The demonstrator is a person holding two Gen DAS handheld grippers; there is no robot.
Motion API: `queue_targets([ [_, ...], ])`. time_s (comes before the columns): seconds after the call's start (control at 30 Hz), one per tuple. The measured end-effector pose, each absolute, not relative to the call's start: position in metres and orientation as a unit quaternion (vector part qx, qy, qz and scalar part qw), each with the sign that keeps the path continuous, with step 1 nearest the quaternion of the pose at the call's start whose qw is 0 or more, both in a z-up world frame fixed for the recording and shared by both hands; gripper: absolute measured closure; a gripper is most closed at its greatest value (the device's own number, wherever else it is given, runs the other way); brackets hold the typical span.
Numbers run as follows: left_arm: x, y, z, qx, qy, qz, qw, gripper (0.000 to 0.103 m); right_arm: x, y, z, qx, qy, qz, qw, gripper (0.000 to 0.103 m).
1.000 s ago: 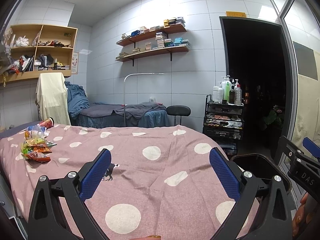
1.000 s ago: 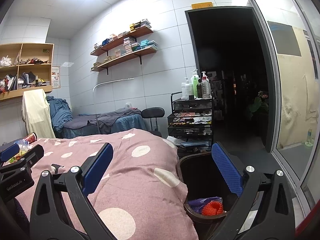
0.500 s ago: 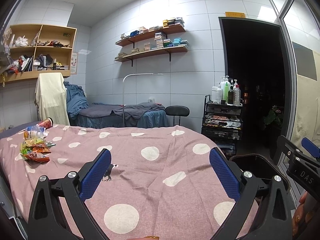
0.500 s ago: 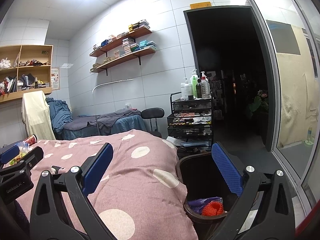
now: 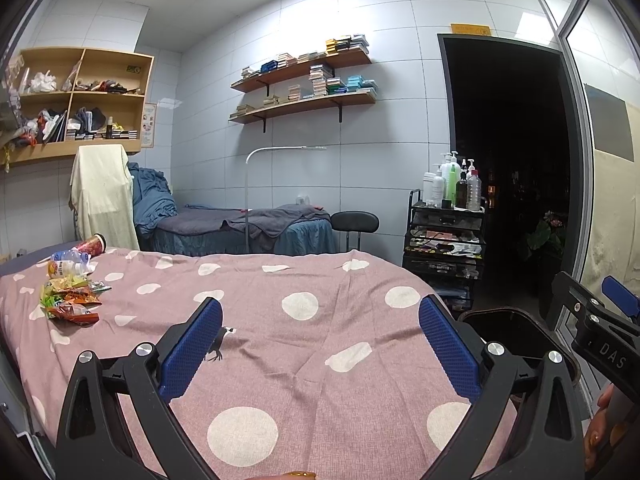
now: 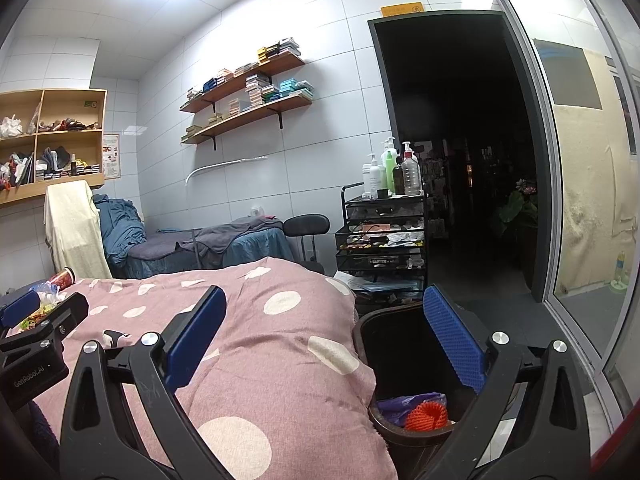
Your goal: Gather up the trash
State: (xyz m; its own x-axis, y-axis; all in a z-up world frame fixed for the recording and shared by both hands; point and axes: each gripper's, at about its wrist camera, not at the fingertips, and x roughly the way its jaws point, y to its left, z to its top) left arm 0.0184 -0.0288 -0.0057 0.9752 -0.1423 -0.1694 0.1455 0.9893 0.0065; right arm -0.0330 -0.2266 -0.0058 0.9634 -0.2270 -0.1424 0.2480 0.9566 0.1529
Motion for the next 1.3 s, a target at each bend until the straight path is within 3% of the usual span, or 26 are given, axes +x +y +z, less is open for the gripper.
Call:
queue_targets([
  [1.3, 0.0242, -0.0237, -0.0096, 0.0, 0.11, -0.077, 0.991, 0.005, -0.0341, -0.2254, -0.0088, 0.085, 0.07, -0.116, 0.987, 0.005],
])
